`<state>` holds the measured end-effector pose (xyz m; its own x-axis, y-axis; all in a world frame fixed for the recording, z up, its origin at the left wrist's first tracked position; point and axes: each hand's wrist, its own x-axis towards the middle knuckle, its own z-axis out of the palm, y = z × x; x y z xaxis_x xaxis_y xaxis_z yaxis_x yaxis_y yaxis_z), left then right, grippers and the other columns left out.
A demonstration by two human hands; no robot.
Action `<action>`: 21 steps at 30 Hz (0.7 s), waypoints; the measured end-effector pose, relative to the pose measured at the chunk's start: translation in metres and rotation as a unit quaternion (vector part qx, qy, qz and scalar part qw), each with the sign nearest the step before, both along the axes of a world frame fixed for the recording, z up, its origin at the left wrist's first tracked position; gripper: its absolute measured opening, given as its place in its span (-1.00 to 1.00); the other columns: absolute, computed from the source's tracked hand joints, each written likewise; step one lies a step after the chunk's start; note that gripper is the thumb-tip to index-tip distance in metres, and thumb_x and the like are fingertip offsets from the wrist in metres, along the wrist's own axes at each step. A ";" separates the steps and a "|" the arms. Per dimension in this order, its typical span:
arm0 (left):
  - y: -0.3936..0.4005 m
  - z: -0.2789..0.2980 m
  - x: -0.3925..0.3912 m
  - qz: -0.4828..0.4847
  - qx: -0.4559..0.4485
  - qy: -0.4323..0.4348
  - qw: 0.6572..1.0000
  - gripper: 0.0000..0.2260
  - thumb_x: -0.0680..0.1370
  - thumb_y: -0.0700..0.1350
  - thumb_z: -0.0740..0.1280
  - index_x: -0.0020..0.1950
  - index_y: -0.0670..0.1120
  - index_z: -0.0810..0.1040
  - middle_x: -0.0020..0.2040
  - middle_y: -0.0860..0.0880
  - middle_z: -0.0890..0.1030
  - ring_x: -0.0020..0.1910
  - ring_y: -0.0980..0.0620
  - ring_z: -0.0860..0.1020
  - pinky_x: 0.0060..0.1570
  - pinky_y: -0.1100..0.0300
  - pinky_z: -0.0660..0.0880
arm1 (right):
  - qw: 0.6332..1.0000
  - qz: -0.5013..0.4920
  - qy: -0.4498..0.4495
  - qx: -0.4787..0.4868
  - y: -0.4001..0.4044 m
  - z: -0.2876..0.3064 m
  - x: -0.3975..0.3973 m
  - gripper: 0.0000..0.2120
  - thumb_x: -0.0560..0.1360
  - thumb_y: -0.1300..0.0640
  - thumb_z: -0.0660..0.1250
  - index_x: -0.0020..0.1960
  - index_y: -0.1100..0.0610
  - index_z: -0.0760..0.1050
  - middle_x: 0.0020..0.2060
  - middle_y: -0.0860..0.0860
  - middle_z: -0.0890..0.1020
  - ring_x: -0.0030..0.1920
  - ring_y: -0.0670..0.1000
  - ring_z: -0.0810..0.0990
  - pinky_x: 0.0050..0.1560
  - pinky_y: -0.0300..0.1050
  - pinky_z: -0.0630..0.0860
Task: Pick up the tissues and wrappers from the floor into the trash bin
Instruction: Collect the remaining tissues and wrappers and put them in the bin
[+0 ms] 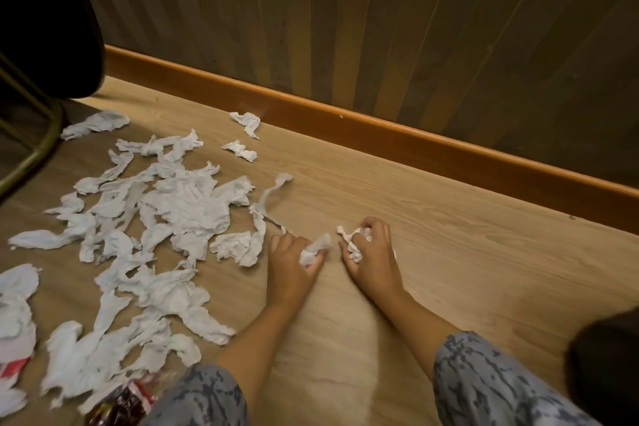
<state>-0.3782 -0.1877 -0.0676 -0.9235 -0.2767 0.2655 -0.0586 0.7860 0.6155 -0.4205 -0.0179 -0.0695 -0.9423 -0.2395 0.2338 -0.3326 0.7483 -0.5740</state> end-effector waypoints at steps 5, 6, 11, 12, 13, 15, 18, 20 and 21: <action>0.013 -0.001 0.045 -0.047 0.058 -0.006 0.997 -0.78 0.34 -0.08 0.56 -0.29 -0.17 0.58 0.32 -0.24 0.41 0.31 -0.12 0.40 0.23 0.07 0.44 | 0.998 -0.004 -0.043 -0.052 0.024 -0.001 0.048 -0.77 0.39 0.26 0.23 0.04 0.13 0.47 0.14 0.03 0.49 0.15 0.08 0.49 0.15 -0.02 0.47; 0.016 0.002 0.055 -0.046 0.077 -0.017 0.996 -0.74 0.35 -0.02 0.56 -0.27 -0.19 0.60 0.37 -0.25 0.39 0.34 -0.10 0.40 0.25 0.13 0.41 | 0.998 0.001 -0.047 -0.047 0.031 0.001 0.058 -0.74 0.36 0.28 0.21 0.02 0.12 0.47 0.06 0.01 0.52 0.11 0.07 0.50 0.12 -0.05 0.45; 0.026 0.007 0.097 -0.076 0.079 0.000 0.994 -0.69 0.31 0.11 0.43 -0.26 -0.15 0.60 -0.19 -0.04 0.61 -0.03 0.11 0.48 -0.04 0.30 0.42 | 0.996 0.074 -0.034 0.030 0.075 0.007 0.091 -0.70 0.31 0.33 0.30 0.00 0.11 0.56 -0.09 -0.01 0.56 0.00 0.04 0.48 0.04 -0.11 0.42; 0.027 0.008 0.104 -0.085 0.088 -0.014 0.992 -0.75 0.30 0.06 0.45 -0.25 -0.11 0.56 -0.24 0.01 0.57 -0.11 0.14 0.45 -0.13 0.28 0.42 | 0.996 0.077 -0.032 0.040 0.084 0.011 0.092 -0.77 0.31 0.30 0.30 -0.07 0.11 0.56 -0.14 -0.01 0.55 -0.05 0.06 0.49 0.01 -0.10 0.41; 0.027 0.010 0.110 -0.087 0.103 -0.035 0.990 -0.78 0.29 -0.01 0.49 -0.20 -0.08 0.55 -0.24 0.04 0.54 -0.16 0.15 0.44 -0.21 0.28 0.40 | 0.996 0.073 -0.029 0.046 0.092 0.016 0.093 -0.83 0.31 0.26 0.28 -0.13 0.11 0.56 -0.19 0.00 0.53 -0.10 0.08 0.50 -0.02 -0.10 0.38; 0.028 0.015 0.117 -0.064 0.145 -0.094 0.983 -0.65 0.29 -0.14 0.54 0.01 -0.01 0.53 -0.16 0.08 0.53 -0.17 0.14 0.47 -0.23 0.36 0.39 | 0.997 0.058 -0.019 0.039 0.103 0.026 0.092 -0.90 0.32 0.17 0.22 -0.25 0.13 0.50 -0.26 0.02 0.49 -0.18 0.07 0.46 -0.10 -0.17 0.29; 0.027 0.029 0.104 -0.056 0.144 -0.083 0.984 -0.63 0.33 -0.24 0.51 0.10 -0.06 0.57 -0.09 0.04 0.55 -0.12 0.07 0.52 -0.10 0.18 0.52 | 0.999 0.036 -0.021 0.005 0.111 0.036 0.090 -0.89 0.34 0.14 0.21 -0.29 0.17 0.44 -0.25 0.03 0.46 -0.16 -0.01 0.38 -0.16 -0.24 0.28; 0.026 0.039 0.085 -0.061 0.120 -0.035 0.990 -0.70 0.32 -0.30 0.50 0.02 -0.11 0.63 -0.08 -0.01 0.53 -0.06 0.00 0.52 -0.03 0.04 0.53 | 0.999 0.026 -0.023 -0.003 0.110 0.039 0.088 -0.87 0.33 0.12 0.22 -0.27 0.18 0.45 -0.25 0.03 0.48 -0.16 -0.03 0.39 -0.16 -0.23 0.34; 0.027 0.044 0.073 -0.054 0.119 -0.021 0.991 -0.71 0.32 -0.32 0.50 0.01 -0.11 0.65 -0.05 -0.02 0.50 0.00 -0.03 0.50 0.03 0.05 0.51 | 0.999 0.020 -0.025 -0.011 0.108 0.040 0.087 -0.86 0.32 0.10 0.22 -0.28 0.18 0.45 -0.28 0.02 0.49 -0.19 -0.04 0.39 -0.18 -0.23 0.35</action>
